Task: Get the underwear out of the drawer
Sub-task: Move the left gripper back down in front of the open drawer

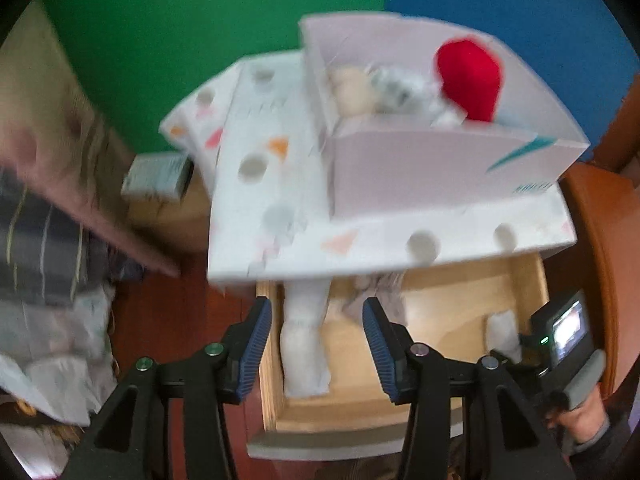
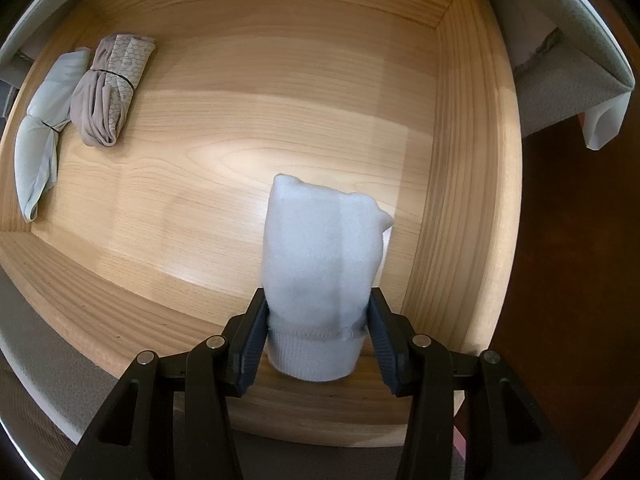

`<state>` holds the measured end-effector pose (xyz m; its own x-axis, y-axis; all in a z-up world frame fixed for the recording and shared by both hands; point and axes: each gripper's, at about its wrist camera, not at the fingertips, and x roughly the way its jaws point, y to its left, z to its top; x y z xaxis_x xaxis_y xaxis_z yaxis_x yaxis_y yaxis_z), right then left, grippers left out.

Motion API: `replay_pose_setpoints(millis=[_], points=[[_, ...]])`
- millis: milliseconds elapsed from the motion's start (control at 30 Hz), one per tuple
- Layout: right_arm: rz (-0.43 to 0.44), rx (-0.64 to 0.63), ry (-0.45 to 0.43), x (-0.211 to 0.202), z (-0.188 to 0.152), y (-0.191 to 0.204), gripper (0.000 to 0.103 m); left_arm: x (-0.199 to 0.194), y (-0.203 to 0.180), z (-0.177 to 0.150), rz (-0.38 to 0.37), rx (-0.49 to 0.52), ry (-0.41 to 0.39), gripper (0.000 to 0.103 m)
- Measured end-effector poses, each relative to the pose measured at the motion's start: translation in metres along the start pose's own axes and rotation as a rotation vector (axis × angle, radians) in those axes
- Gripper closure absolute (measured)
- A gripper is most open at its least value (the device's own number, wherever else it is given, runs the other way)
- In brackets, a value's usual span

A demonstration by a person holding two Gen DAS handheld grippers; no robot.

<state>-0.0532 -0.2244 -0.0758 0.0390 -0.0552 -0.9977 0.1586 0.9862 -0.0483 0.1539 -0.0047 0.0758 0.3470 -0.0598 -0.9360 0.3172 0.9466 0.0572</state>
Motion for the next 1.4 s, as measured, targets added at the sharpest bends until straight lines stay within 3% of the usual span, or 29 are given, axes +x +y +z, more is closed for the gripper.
replay_pose_setpoints(millis=[267,533,800,1033,1267,1400], points=[[-0.001,0.001,0.0,0.0,0.001,0.002,0.059,0.046,0.007,-0.069,0.012,-0.133,0.002,0.055],[-0.002,0.002,-0.001,0.0,0.001,0.005,0.059,0.078,-0.011,-0.1,0.045,-0.139,0.013,0.055],[0.0,0.001,-0.002,0.001,-0.001,0.004,0.061,0.101,-0.014,-0.115,0.106,-0.142,0.055,0.055],[-0.004,0.002,-0.001,0.001,-0.001,0.004,0.061,0.103,-0.001,-0.119,0.079,-0.201,0.036,0.055],[-0.015,-0.013,-0.019,0.001,-0.003,0.005,0.063,0.102,-0.005,-0.119,0.158,-0.183,0.011,0.055],[-0.019,-0.015,-0.046,-0.003,-0.004,0.006,0.065,0.1,-0.006,-0.12,0.163,-0.171,-0.003,0.055]])
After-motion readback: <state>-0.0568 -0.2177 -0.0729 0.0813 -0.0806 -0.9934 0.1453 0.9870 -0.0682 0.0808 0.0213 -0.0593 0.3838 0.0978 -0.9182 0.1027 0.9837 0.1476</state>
